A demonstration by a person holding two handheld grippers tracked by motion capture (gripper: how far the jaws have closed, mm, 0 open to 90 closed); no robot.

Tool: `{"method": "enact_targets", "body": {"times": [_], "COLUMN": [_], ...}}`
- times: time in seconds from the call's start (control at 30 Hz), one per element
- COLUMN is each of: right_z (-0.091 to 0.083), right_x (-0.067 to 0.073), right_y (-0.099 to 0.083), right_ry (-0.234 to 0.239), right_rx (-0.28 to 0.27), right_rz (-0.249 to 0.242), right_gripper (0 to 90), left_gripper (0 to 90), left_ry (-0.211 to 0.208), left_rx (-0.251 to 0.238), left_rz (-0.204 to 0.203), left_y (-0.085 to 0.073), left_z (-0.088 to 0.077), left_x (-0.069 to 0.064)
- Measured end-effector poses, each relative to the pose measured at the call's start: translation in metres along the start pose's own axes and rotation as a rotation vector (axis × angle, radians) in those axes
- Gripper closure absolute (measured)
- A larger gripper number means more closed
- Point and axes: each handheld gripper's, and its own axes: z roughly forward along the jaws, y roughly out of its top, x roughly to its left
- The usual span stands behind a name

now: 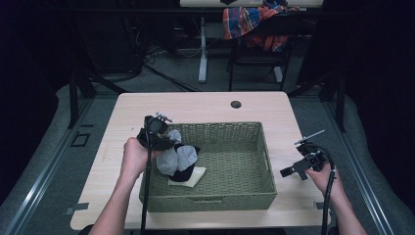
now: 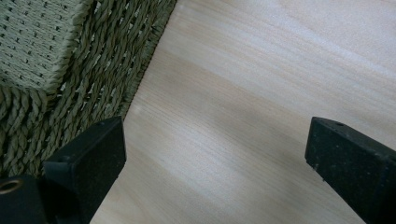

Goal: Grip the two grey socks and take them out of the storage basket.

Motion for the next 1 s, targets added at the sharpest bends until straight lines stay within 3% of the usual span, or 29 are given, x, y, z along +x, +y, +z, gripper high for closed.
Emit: {"method": "enact_targets", "body": {"times": [0.07, 0.27, 0.37, 0.47, 1.0], "right_z": [-0.001, 0.0, -0.002, 0.0, 0.0], "right_x": [-0.001, 0.0, -0.002, 0.0, 0.0], "right_y": [0.001, 0.0, 0.001, 0.0, 0.0], "right_ry": [0.005, 0.001, 0.003, 0.0, -0.003], "right_rx": [0.02, 0.0, 0.033, 0.002, 0.0], "right_rz": [-0.018, 0.0, -0.027, 0.0, 0.004], "right_gripper": [5.0, 5.1, 5.1, 5.1, 5.1], "left_gripper": [76.7, 76.7, 76.8, 76.9, 77.0], "left_ry": [0.002, 0.001, 0.002, 0.005, 0.02], "left_rx": [-0.008, -0.035, -0.049, -0.061, -0.112], "left_rz": [-0.006, -0.021, -0.027, -0.031, -0.057], "left_y": [0.0, -0.001, -0.001, -0.001, -0.004], "left_z": [-0.003, -0.012, -0.016, -0.021, -0.047], "left_x": [0.001, 0.006, 0.008, 0.009, 0.021]}}
